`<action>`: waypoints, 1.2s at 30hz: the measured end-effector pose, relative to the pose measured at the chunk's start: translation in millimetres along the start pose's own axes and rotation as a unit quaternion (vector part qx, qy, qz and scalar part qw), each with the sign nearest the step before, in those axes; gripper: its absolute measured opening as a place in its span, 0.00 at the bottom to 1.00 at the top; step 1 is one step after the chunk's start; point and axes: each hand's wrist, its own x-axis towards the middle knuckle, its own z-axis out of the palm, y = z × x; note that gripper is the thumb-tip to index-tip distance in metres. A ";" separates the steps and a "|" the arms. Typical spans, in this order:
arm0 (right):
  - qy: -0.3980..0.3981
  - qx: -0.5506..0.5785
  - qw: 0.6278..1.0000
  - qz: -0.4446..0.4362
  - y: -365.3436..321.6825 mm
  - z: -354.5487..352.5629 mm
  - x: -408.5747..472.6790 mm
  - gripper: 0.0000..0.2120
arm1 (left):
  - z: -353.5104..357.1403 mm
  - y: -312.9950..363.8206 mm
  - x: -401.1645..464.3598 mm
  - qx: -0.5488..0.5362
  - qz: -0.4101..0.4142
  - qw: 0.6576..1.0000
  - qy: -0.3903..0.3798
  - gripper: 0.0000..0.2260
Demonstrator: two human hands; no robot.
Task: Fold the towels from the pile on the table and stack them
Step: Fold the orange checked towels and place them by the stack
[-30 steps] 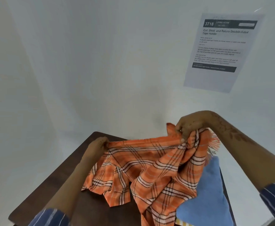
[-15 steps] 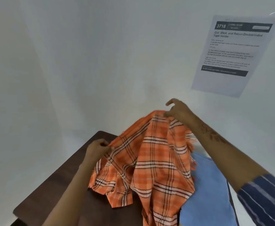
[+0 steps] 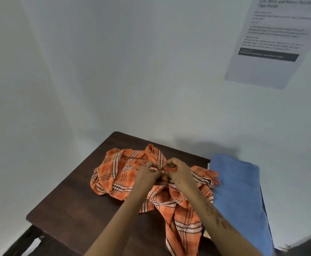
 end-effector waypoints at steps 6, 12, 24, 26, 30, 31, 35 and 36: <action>-0.013 -0.033 0.998 -0.055 3.6 -0.7 -20.9 0.06 | -1.1 -6.6 -4.3 -0.076 -0.086 0.993 0.005 0.04; -0.036 -0.018 0.996 -0.075 11.4 -4.5 -28.2 0.12 | -5.7 -12.5 -7.0 -0.116 -0.087 0.989 -0.006 0.04; -0.042 -0.011 0.985 -0.169 -18.1 -22.2 9.8 0.12 | -17.7 -7.1 0.0 0.191 0.066 0.979 -0.003 0.10; -0.050 0.014 0.981 -0.189 -30.2 -25.0 13.9 0.14 | -28.0 -15.3 15.4 0.451 0.210 0.866 0.053 0.11; -0.052 0.036 0.974 -0.217 -61.4 -39.5 27.4 0.12 | -63.3 -27.4 41.0 0.514 0.326 0.792 0.036 0.10; -0.040 0.042 0.973 -0.224 -69.4 -45.9 33.6 0.12 | -72.4 -30.3 45.5 0.520 0.337 0.784 0.048 0.11; 0.001 0.061 0.968 -0.243 -103.9 -69.1 69.0 0.14 | -104.0 -42.2 53.2 0.519 0.340 0.782 0.063 0.16; 0.007 0.058 0.966 -0.251 -111.9 -73.0 77.0 0.15 | -105.3 -45.7 51.3 0.515 0.334 0.787 0.054 0.18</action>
